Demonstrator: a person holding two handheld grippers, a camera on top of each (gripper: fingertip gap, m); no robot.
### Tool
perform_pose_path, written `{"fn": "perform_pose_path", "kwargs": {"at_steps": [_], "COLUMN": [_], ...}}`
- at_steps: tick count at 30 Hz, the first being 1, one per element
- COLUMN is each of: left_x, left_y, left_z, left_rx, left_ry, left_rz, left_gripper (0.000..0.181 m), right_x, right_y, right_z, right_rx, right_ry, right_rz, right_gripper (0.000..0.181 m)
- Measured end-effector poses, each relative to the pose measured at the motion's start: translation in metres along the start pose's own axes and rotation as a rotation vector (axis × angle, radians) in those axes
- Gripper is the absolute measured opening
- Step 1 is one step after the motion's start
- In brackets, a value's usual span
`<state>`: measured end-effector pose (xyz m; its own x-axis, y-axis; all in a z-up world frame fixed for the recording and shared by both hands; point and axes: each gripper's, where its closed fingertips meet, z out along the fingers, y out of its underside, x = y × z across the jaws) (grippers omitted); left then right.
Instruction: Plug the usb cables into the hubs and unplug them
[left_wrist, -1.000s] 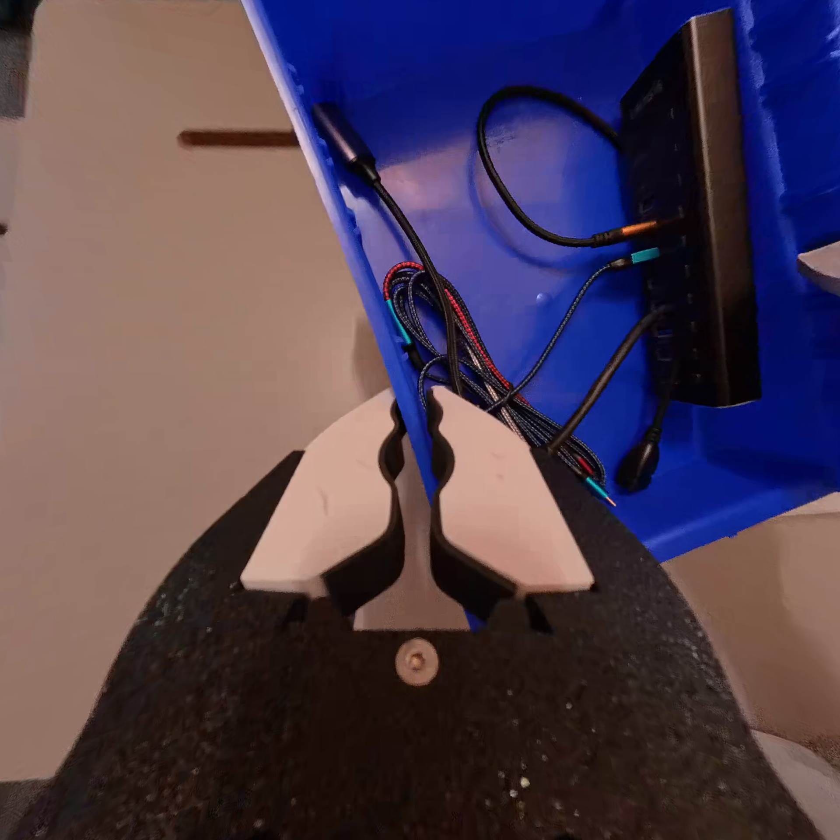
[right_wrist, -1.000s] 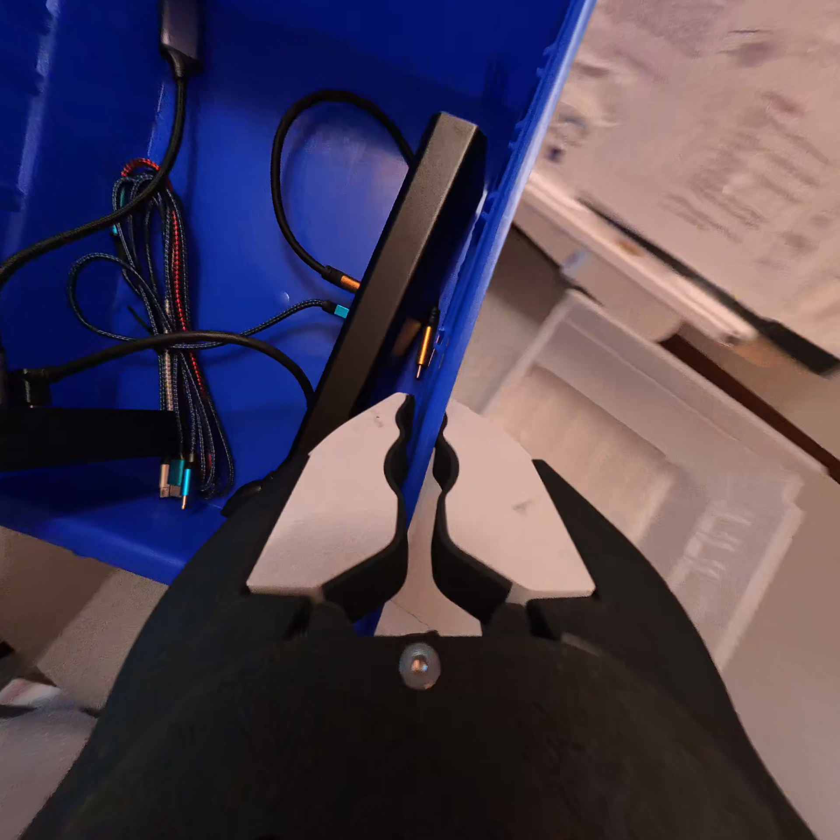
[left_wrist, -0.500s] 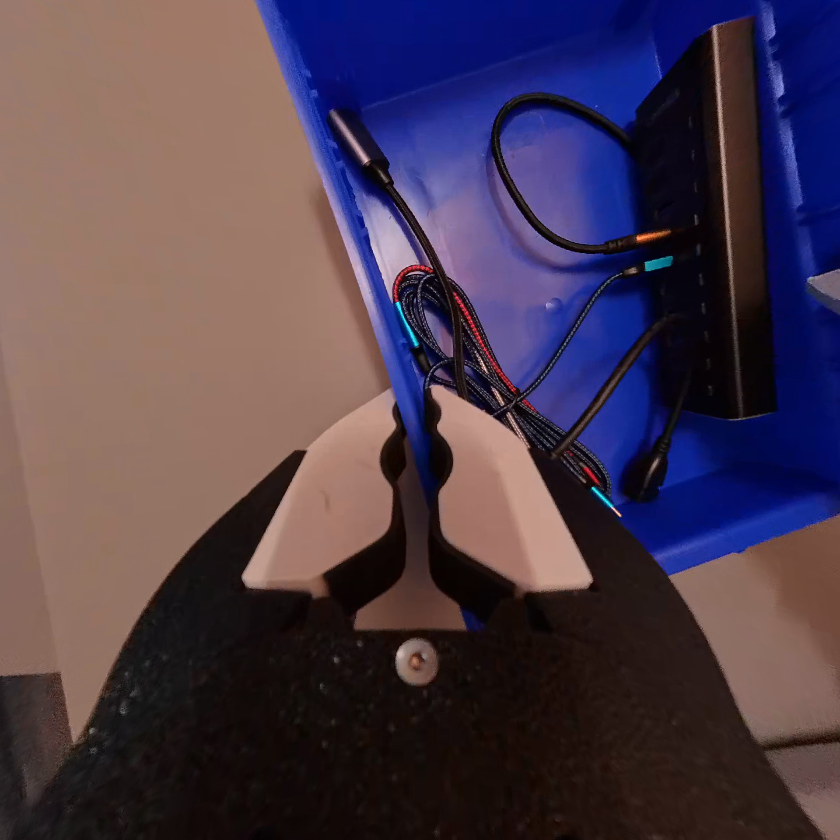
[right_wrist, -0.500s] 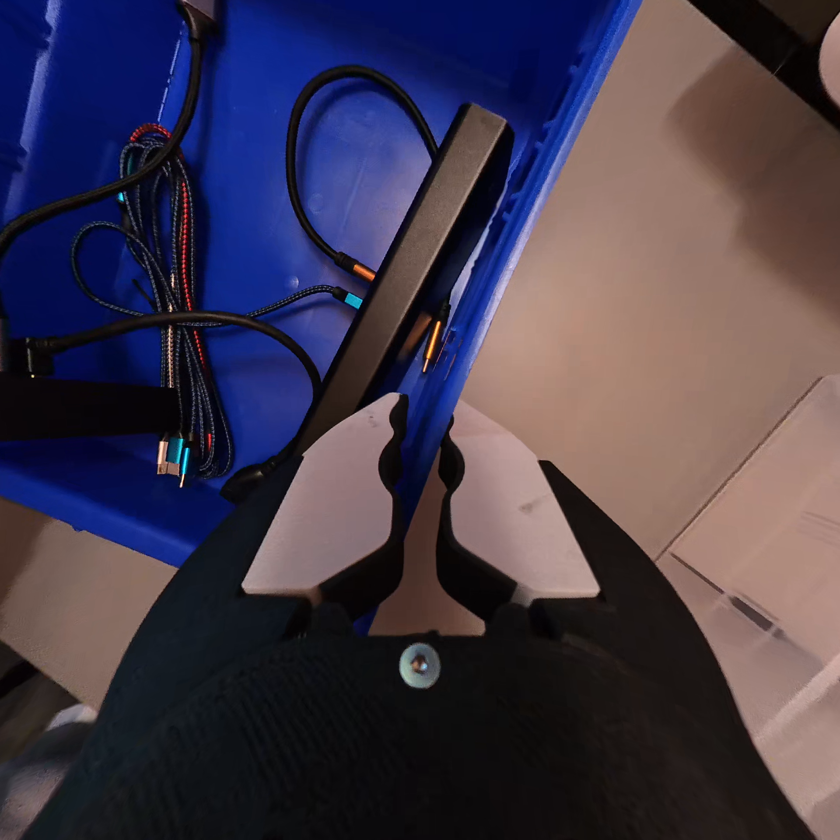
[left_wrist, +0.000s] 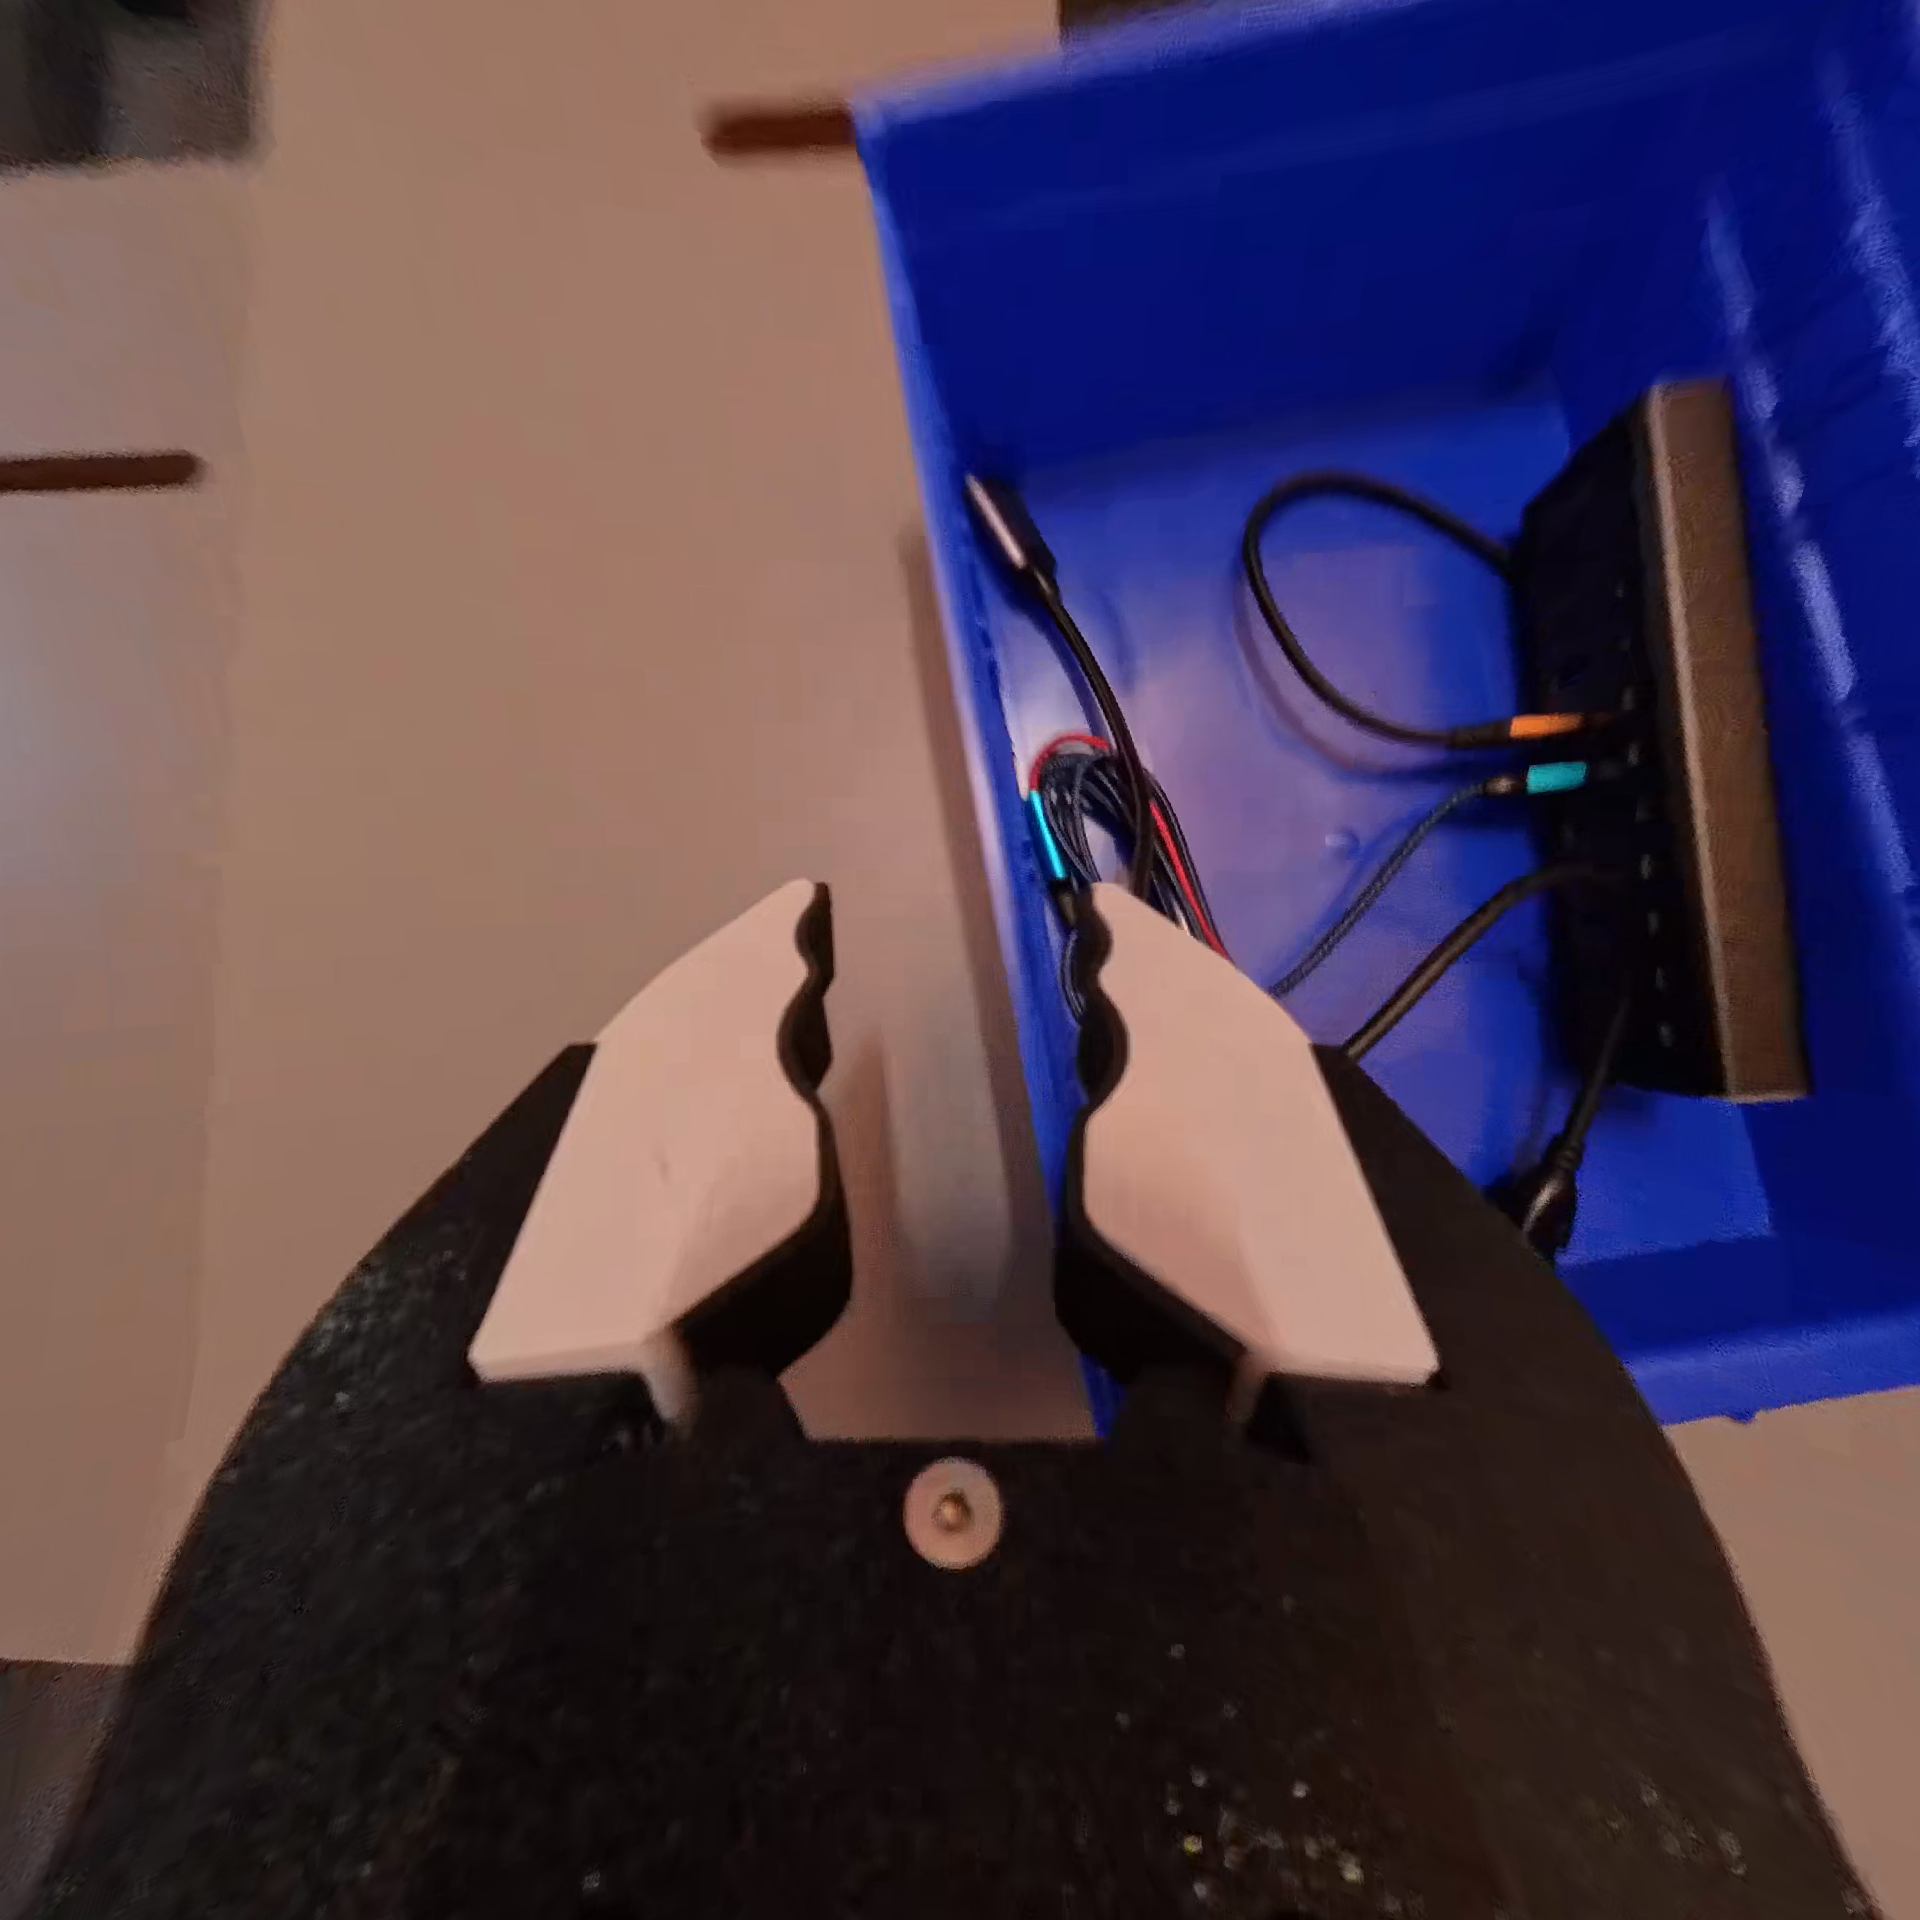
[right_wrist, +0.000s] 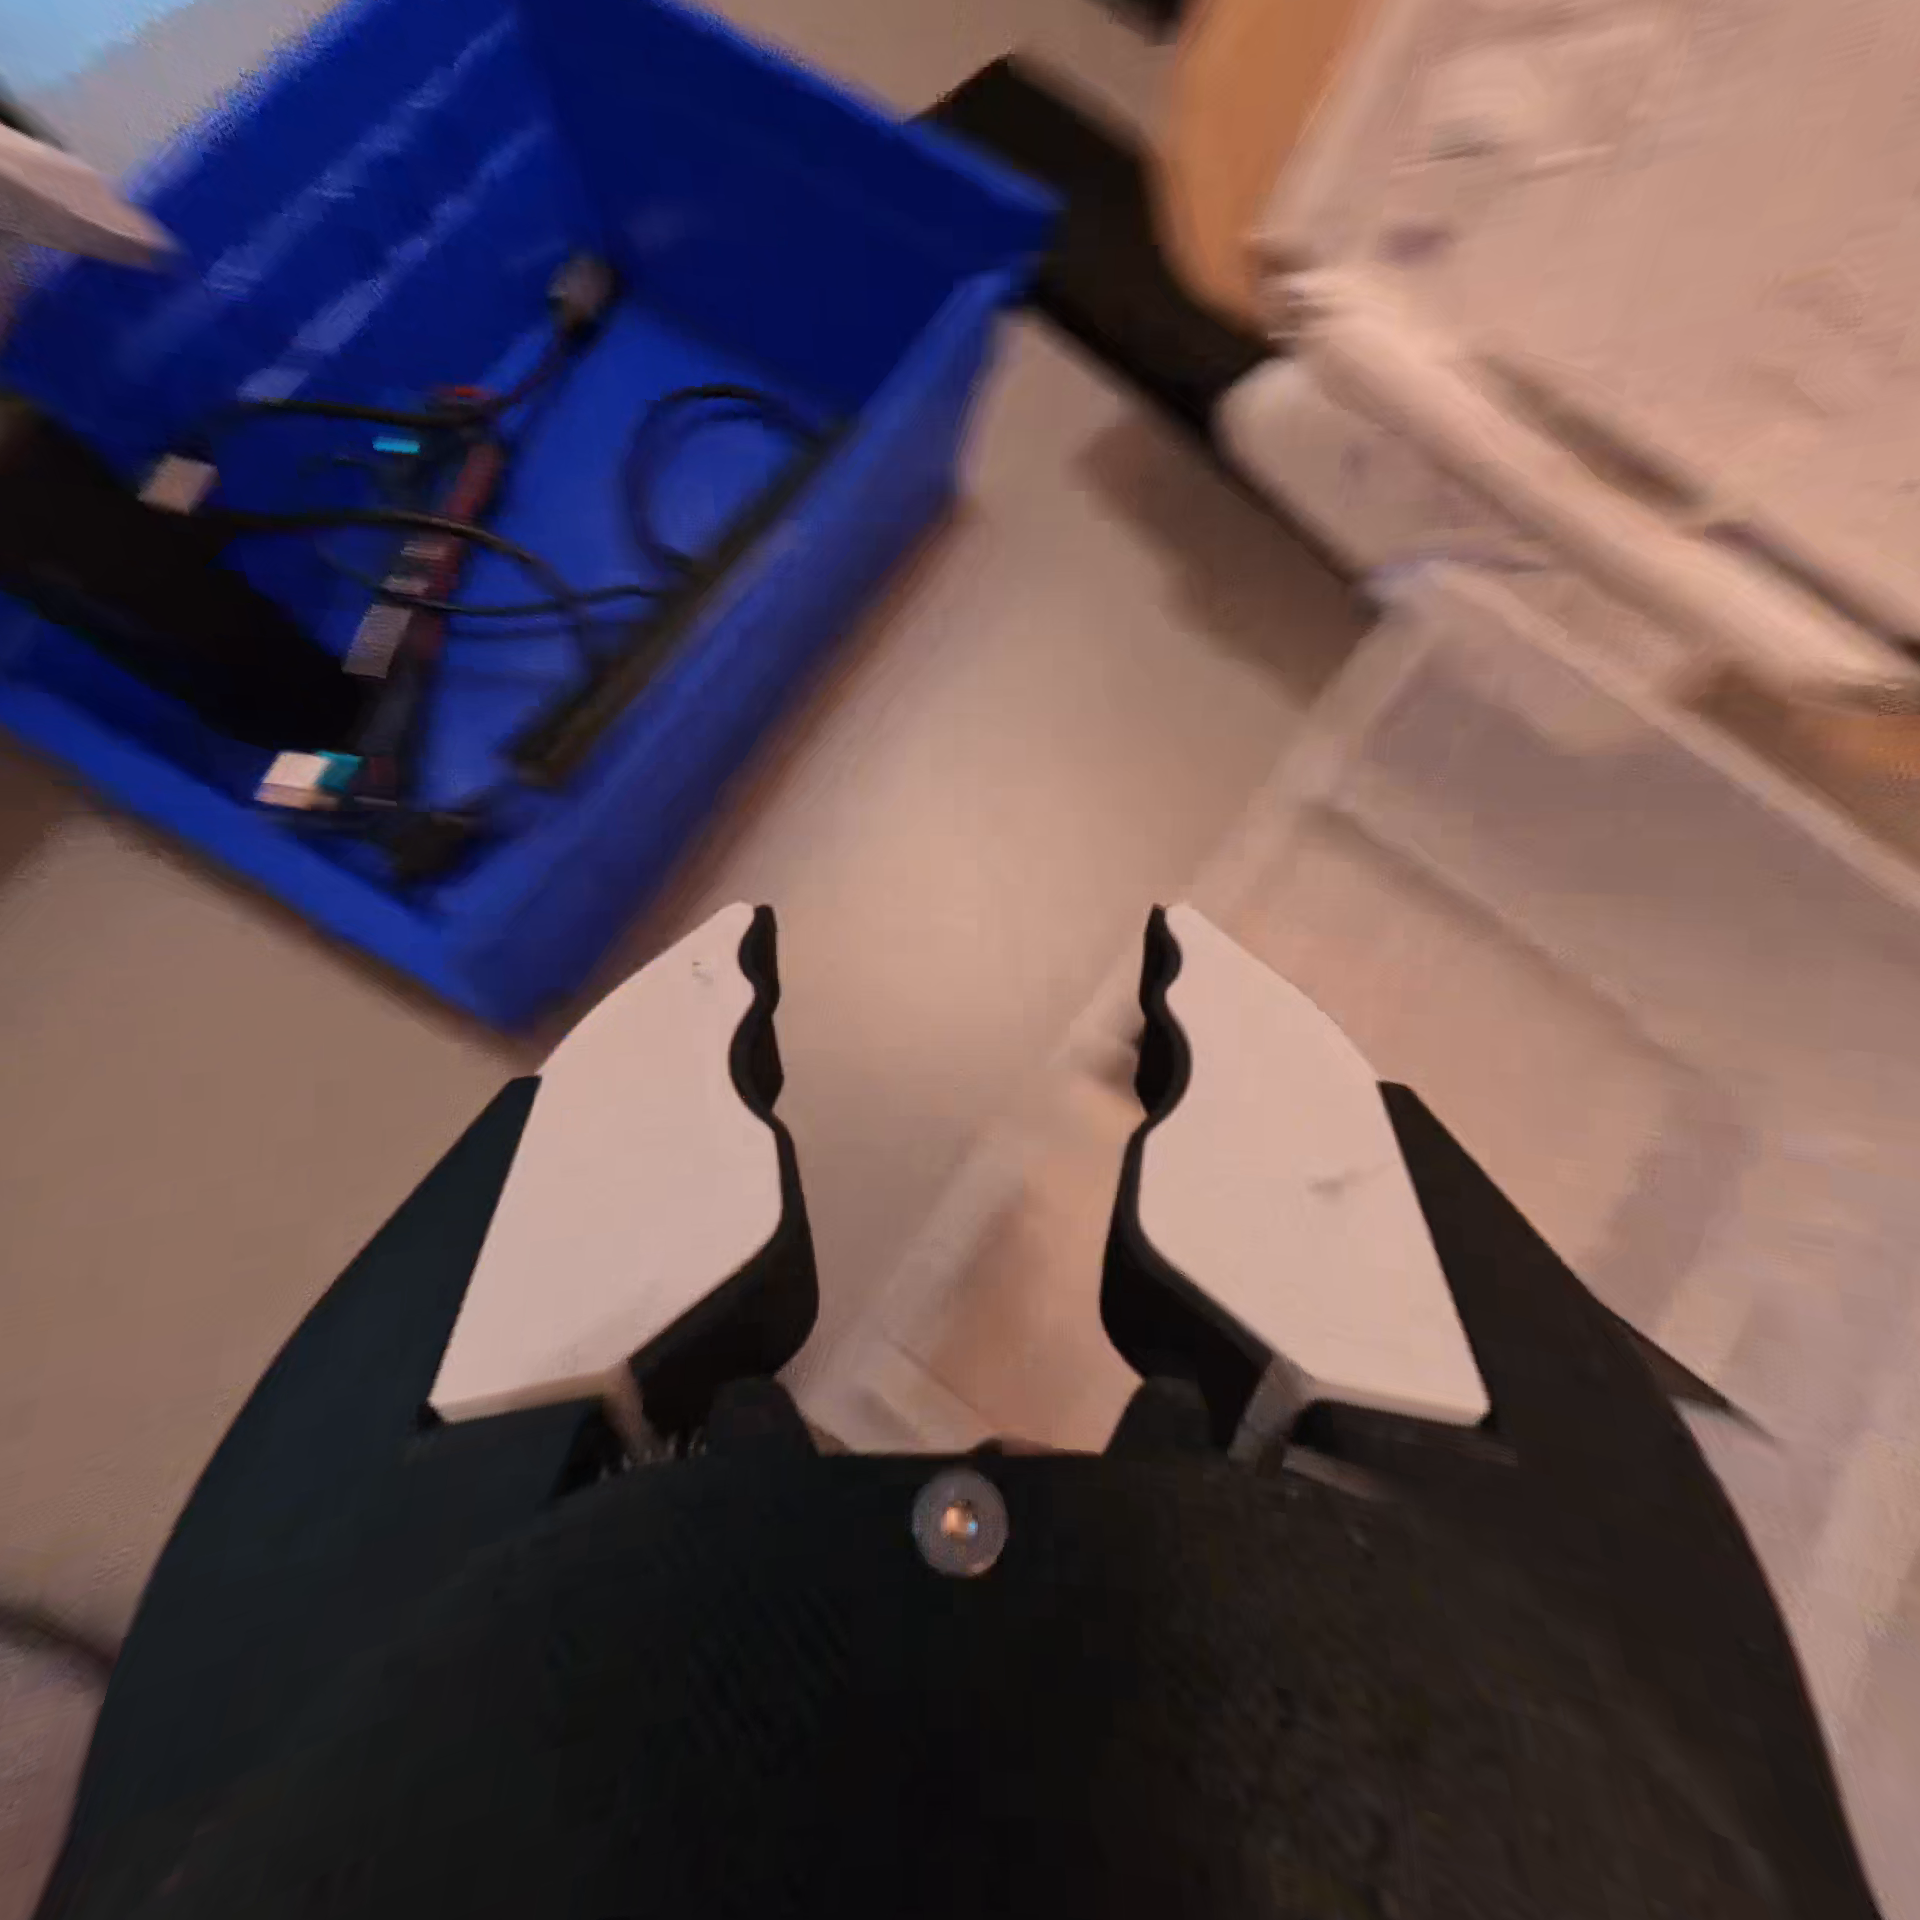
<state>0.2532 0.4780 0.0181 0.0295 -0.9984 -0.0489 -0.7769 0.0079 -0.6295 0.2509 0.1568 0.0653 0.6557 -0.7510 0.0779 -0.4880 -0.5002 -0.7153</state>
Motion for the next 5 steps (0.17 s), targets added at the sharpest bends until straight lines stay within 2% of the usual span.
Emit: {"fn": "perform_pose_path", "kwargs": {"at_steps": [1, 3, 5], "left_x": [-0.001, 0.006, 0.021], "left_y": [-0.006, -0.010, -0.004], "left_z": [-0.013, -0.036, -0.051], "left_rx": [0.062, 0.162, 0.201], "left_ry": [-0.015, -0.002, 0.015], "left_rz": [-0.027, -0.075, -0.085], "left_gripper": [0.050, 0.053, 0.054], "right_x": [0.034, 0.102, 0.155], "right_y": [0.015, 0.066, 0.126], "right_z": [-0.022, -0.059, -0.083], "right_rx": [0.038, 0.000, -0.088], "right_ry": [0.115, 0.314, 0.439], "right_rz": [-0.008, 0.058, 0.169], "right_gripper": [0.069, 0.075, 0.091]}}
